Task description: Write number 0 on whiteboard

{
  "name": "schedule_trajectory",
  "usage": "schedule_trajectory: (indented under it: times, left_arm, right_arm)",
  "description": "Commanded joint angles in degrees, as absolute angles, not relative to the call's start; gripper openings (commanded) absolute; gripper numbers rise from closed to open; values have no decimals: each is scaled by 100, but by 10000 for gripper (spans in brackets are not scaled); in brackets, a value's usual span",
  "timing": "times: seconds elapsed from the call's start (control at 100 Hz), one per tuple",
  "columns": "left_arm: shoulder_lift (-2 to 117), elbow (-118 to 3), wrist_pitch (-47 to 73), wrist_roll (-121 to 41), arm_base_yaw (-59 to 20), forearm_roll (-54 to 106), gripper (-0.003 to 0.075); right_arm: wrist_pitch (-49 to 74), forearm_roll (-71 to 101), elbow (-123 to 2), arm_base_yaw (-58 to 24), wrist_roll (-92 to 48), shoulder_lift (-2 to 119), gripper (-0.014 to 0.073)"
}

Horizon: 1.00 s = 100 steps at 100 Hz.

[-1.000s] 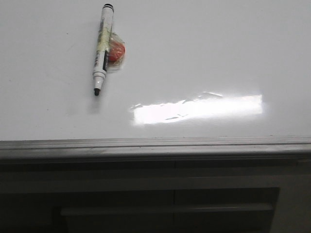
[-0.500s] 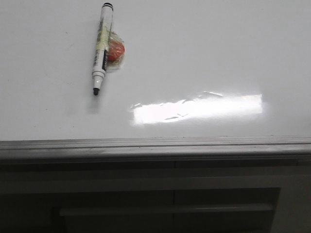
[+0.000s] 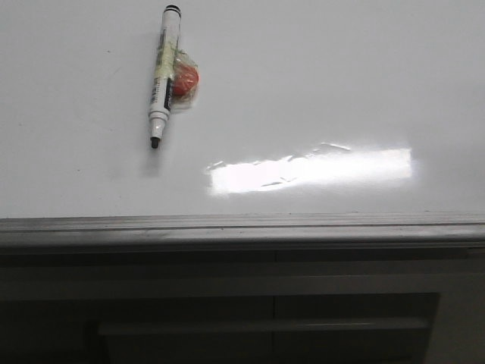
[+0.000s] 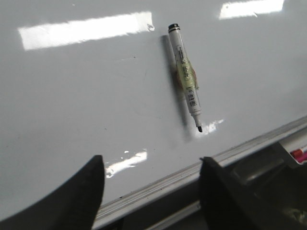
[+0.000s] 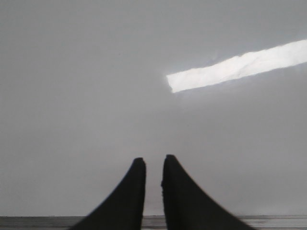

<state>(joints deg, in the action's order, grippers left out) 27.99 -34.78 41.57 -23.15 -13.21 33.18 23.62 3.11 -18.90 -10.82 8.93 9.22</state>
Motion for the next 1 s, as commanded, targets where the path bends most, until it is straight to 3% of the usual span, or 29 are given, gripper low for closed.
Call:
schedule_trajectory:
  times: [0.0, 0.11, 0.18, 0.36, 0.57, 0.84, 0.99]
  left_arm:
    - [3447, -4110, 4248, -2375, -1331, 3545, 470]
    - [4193, -4447, 4154, -2340, -1562, 4009, 407]
    - [4646, -4614, 4141, -2317, -1759, 4170, 404]
    - [5635, -5017, 4062, -2211, -2647, 4036, 403]
    - [6369, -5230, 2986, -224, -3648, 2331, 403]
    - [7160, -5230, 2649, 0, -3728, 2204, 396]
    - [7495, -5230, 2404, 0, -3728, 2204, 326]
  right_arm:
    - [1803, 239, -2089, -1061, 806, 1219, 175]
    - [1803, 239, -2089, -1061, 806, 1418, 347]
    - [1815, 250, -2089, -1061, 806, 1497, 403]
    - [1815, 250, -2089, -1061, 806, 1585, 401]
    - [1815, 250, -2089, -1061, 806, 1585, 401]
    - [1815, 250, -2089, -1061, 806, 1585, 401]
    - [1804, 250, -2089, -1061, 806, 1585, 401]
